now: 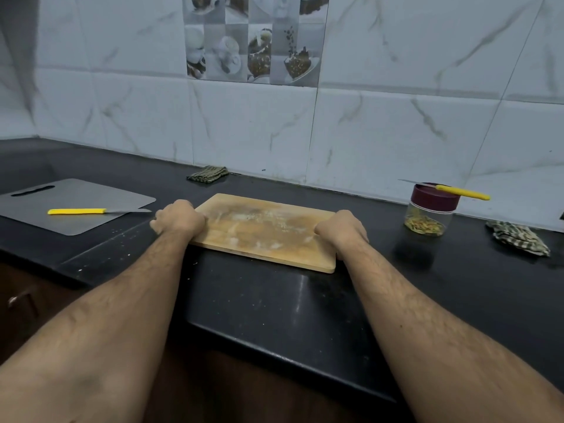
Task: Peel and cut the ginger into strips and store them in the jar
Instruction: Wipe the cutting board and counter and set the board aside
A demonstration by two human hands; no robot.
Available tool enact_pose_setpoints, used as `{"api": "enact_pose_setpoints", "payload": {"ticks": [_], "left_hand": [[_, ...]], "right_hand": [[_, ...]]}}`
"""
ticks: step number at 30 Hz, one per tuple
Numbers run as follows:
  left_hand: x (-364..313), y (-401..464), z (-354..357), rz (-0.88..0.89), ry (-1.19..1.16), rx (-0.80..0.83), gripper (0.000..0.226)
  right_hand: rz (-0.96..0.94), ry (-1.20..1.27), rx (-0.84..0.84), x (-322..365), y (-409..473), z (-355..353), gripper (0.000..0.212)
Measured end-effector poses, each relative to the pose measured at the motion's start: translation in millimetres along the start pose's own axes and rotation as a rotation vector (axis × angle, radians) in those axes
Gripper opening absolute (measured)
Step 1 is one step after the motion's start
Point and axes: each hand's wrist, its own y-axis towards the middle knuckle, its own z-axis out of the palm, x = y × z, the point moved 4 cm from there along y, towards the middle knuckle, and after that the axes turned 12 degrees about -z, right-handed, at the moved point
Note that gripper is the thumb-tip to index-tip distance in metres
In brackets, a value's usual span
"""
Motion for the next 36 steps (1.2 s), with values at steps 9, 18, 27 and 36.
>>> {"api": "enact_pose_setpoints", "payload": {"ticks": [9,18,27,36], "left_hand": [[-7.7,-40.3,-18.8,-0.027,-0.151,-0.079,0.028],[-47.7,-162.0,-26.8,0.076,-0.201,-0.032,0.029],[-88.3,-305.7,6.2,0.17,-0.215,0.104,0.027],[-103.7,-382.3,35.3,0.186,-0.153,0.154,0.032]], "right_hand": [[0.024,0.204,-0.158,-18.6,-16.4,-34.4,0.042],[0.047,0.233,-0.306,-90.5,-84.1,-136.8,0.035],[0.158,0.21,-0.479,-189.7,-160.1,-238.9,0.03],[0.177,0.159,-0.454,-251.0,-189.5,-281.2,0.022]]}}
